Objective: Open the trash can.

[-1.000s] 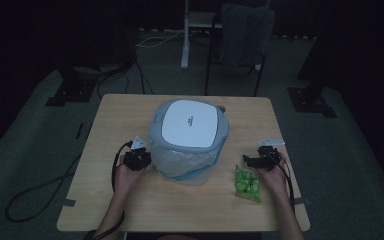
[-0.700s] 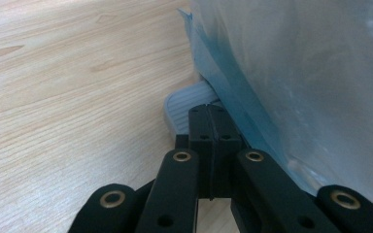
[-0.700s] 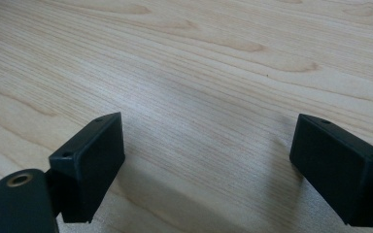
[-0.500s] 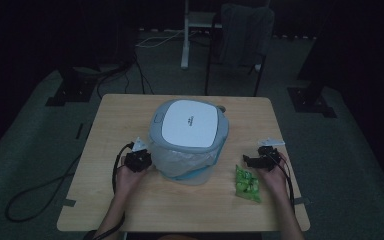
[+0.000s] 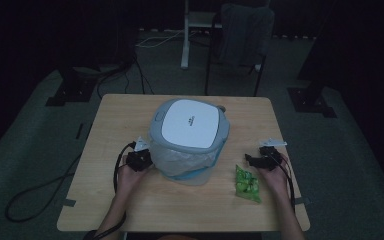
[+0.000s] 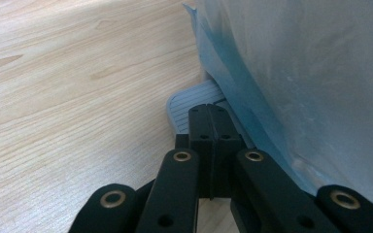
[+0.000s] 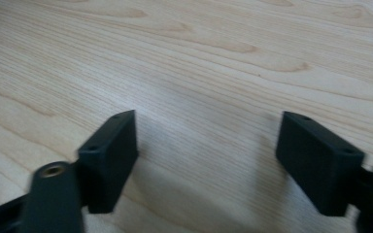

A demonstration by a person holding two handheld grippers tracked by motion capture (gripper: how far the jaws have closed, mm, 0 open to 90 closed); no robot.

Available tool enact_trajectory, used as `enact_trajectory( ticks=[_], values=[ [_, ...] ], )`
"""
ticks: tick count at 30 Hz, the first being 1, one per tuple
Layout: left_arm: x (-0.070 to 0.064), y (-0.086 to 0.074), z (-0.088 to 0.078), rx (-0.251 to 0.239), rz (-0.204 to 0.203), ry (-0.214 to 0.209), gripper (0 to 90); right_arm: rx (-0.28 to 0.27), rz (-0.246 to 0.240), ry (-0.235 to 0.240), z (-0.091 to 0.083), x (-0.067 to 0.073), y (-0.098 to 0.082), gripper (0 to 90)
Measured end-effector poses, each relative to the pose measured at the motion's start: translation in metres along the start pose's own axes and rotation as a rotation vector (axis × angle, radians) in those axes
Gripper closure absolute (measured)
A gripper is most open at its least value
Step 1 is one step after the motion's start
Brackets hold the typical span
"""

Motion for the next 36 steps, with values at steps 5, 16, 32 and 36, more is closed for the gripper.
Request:
enact_trajectory(
  ticks=[5,16,32,36],
  values=[
    [0.000,-0.001,0.001,0.004,0.005,-0.001,90.0,0.015,-0.013,0.011,-0.014,0.000,-0.001,51.3],
    [0.000,-0.003,0.003,0.017,0.011,0.012,90.0,-0.066,-0.112,0.138,-0.054,0.026,0.014,57.9],
    [0.000,-0.006,0.007,0.036,0.004,0.015,90.0,-0.163,-0.193,0.402,-0.125,0.060,0.015,62.8],
    [0.000,-0.006,0.007,0.035,0.002,0.016,90.0,-0.171,-0.230,0.468,-0.136,0.073,0.012,60.4]
  ],
)
Point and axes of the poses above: each handheld gripper's, and its own axes: z roughly forward along the jaws, y roughly out of its top, x roughly to its left, the point moved 8 cm from there along z, roughly forward along the jaws, and after that the axes turned 3 degrees about -x, right-handed, at the moved point
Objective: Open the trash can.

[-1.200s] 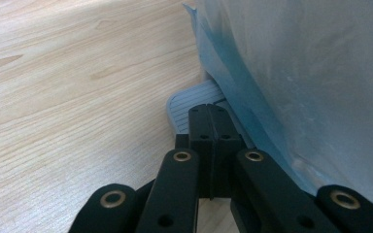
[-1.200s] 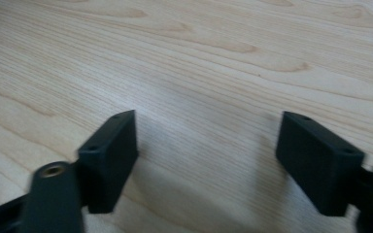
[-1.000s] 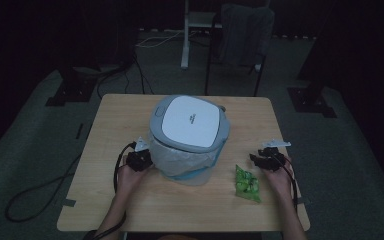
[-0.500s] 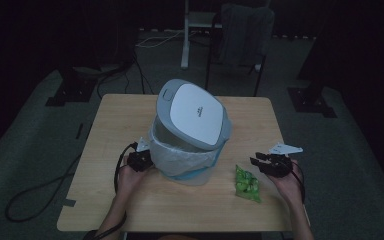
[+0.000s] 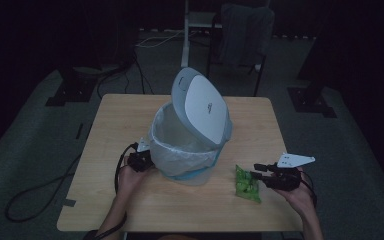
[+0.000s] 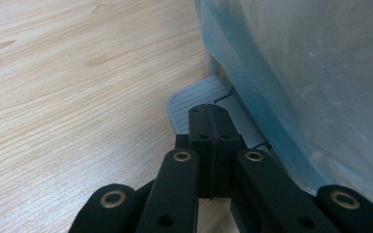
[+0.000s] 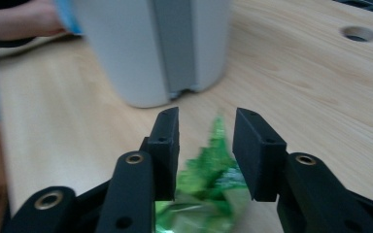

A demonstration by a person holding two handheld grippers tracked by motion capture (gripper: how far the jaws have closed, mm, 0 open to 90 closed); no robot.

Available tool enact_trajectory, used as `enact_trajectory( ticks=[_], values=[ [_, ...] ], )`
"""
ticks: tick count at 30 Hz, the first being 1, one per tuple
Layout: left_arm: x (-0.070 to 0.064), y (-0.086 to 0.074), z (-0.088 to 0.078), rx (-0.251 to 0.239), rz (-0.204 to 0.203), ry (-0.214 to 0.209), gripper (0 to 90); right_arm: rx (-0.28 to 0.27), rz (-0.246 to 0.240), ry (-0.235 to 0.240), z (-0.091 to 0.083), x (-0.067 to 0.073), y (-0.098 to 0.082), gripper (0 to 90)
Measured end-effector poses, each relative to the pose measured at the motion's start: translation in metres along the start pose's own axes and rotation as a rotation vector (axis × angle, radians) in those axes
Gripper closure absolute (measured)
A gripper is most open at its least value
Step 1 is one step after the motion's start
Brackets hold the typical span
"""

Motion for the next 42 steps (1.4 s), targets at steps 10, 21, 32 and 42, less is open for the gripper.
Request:
enact_trajectory(
  ticks=[10,21,32,42],
  values=[
    [0.000,0.000,0.000,-0.001,-0.007,-0.006,90.0,0.069,-0.081,0.149,0.013,0.029,-0.016,47.1],
    [0.000,0.000,0.000,-0.001,-0.004,-0.002,90.0,0.191,-0.159,0.104,0.036,0.025,-0.031,63.1],
    [0.000,0.000,0.000,0.001,0.000,0.001,90.0,0.221,-0.159,0.051,0.038,0.018,-0.027,62.7],
    [0.000,0.000,0.000,0.001,0.001,0.002,90.0,0.221,-0.155,0.045,0.034,0.012,-0.031,87.1]
  ],
)
Point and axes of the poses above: each handheld gripper's, and its own axes: z roughly forward along the jaws, y roughly out of its top, x roughly to its left, the point moved 8 cm from there along z, roughly forward along the jaws, and after that the axes turned 3 degrees about -x, right-handed, at the moved point
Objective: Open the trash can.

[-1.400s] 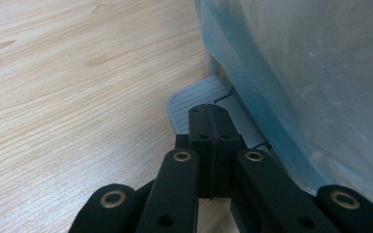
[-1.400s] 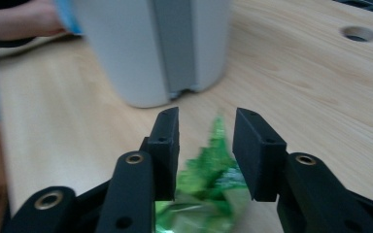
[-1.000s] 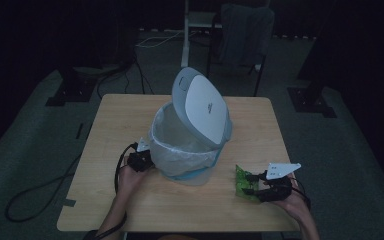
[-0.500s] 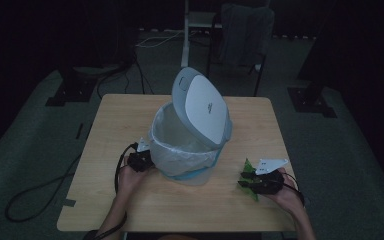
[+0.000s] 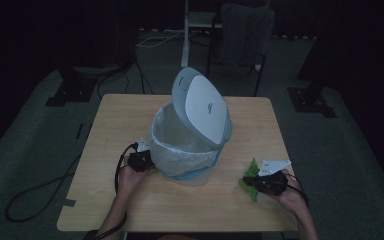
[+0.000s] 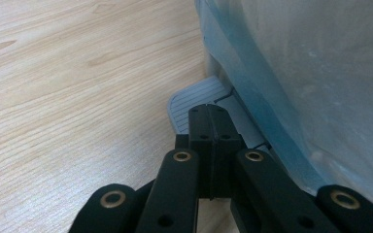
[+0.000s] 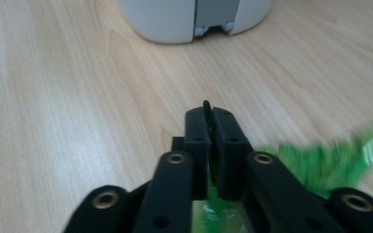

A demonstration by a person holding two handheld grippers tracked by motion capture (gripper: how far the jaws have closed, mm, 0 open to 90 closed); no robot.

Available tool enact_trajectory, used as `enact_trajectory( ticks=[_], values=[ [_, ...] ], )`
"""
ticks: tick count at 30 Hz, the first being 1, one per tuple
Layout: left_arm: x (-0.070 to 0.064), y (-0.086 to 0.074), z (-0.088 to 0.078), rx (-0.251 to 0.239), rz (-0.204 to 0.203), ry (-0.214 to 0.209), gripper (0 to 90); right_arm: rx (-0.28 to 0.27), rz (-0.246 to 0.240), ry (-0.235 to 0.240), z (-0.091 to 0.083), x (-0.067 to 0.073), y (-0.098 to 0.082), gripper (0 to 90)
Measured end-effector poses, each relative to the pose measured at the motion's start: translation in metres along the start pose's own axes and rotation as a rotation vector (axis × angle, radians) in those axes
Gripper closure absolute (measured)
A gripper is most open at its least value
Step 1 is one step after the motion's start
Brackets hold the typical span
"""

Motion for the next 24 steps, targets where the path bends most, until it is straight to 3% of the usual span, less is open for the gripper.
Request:
enact_trajectory(
  ticks=[14,24],
  values=[
    [0.000,0.000,0.000,0.003,0.003,0.001,90.0,-0.055,-0.029,-0.031,-0.008,0.002,0.019,88.0],
    [0.000,0.000,0.000,-0.001,0.000,-0.001,90.0,-0.087,-0.076,-0.044,-0.016,0.007,0.038,88.0]
  ],
)
Point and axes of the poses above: each handheld gripper's, and its own axes: z roughly forward along the jaws, y roughly out of its top, x roughly to its left, the point moved 8 cm from there along z, roughly forward along the jaws, and after that the axes turned 3 degrees about -x, right-handed, at the moved point
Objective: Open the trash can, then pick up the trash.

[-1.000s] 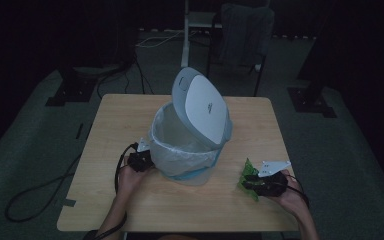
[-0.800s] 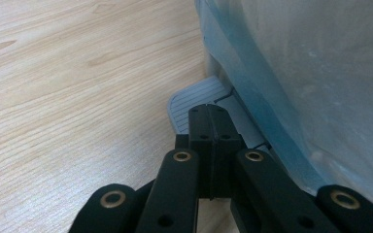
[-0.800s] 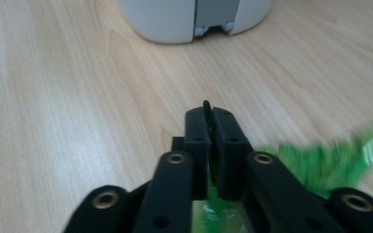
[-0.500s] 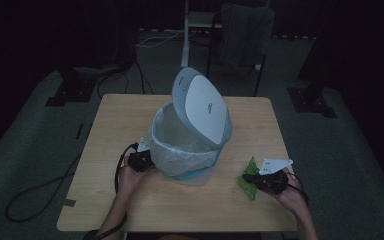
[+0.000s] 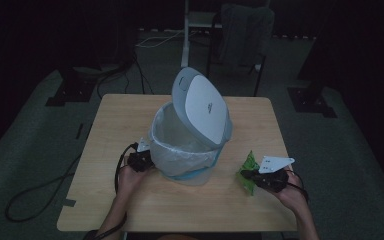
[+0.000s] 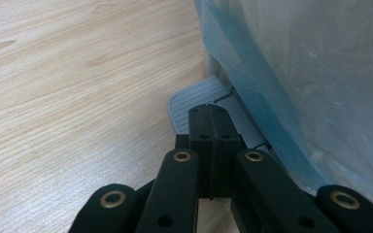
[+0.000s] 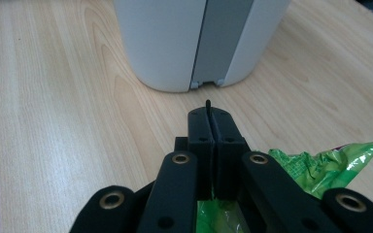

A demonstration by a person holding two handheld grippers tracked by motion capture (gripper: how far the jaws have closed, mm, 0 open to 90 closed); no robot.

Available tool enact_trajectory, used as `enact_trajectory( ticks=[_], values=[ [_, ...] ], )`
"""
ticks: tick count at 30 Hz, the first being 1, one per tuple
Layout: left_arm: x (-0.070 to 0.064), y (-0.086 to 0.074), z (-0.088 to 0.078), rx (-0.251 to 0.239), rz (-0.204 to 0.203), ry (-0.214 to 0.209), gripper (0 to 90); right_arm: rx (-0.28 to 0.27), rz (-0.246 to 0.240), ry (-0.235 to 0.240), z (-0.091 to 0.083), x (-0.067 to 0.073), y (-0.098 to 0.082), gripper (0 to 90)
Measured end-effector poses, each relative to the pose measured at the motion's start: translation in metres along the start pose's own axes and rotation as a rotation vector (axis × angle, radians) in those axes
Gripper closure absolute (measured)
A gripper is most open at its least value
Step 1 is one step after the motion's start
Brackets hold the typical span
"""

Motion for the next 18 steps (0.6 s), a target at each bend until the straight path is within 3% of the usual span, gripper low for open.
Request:
enact_trajectory(
  ticks=[18],
  values=[
    [0.0000,0.0000,0.0000,-0.001,-0.001,0.000,90.0,-0.022,-0.026,0.013,-0.0025,0.0030,0.0103,88.0]
  ],
)
Point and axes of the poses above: each handheld gripper's, and its own axes: z roughly forward along the jaws, y roughly out of its top, x roughly to its left, the point moved 8 cm from there along z, roughly forward along the jaws, and after that the axes turned 3 degrees about -x, right-handed, at the moved point
